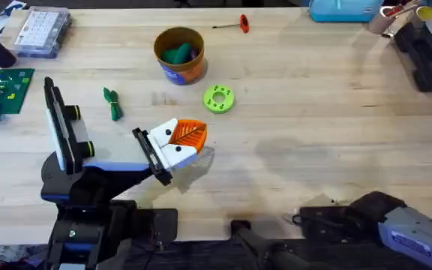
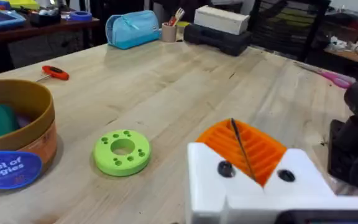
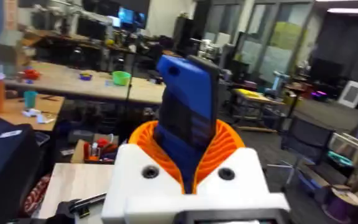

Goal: Pick up the gripper from the table and insert it into the empty holder that is missing its gripper. Then pick up a screw, insert it into the mounting hole, and use the screwdriver to tighten it. Finally, clean up the table by picking up the vegetable and placing it into the bucket.

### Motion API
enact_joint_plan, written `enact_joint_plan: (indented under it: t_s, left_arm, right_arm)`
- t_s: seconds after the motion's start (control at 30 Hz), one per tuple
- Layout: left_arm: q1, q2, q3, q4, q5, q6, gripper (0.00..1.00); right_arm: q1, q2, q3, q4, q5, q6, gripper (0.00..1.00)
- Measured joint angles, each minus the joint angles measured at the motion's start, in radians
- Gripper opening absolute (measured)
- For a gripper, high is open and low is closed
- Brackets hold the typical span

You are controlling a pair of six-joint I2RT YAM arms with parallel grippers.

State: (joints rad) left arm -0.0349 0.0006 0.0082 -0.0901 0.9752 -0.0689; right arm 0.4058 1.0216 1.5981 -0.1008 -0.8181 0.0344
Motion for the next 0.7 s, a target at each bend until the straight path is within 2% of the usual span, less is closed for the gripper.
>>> enact_joint_plan:
  t_s: [0.2,0.37,0.7]
  left_arm:
    - [0.0,0.0,0.0,0.0,0.0,0.0,0.011]
    - [0.0,0.0,0.0,0.0,0.0,0.0,0.011]
    - [0.0,0.0,0.0,0.0,0.0,0.0,0.011]
  right_arm:
    - [0.06,0.108,0.0,0.101,-0.017,0.007,0.048]
    - [0.114,0.218,0.0,0.108,-0.059,0.004,0.049]
    - [0.156,0.235,-0.087,0.071,-0.119,-0.039,0.05]
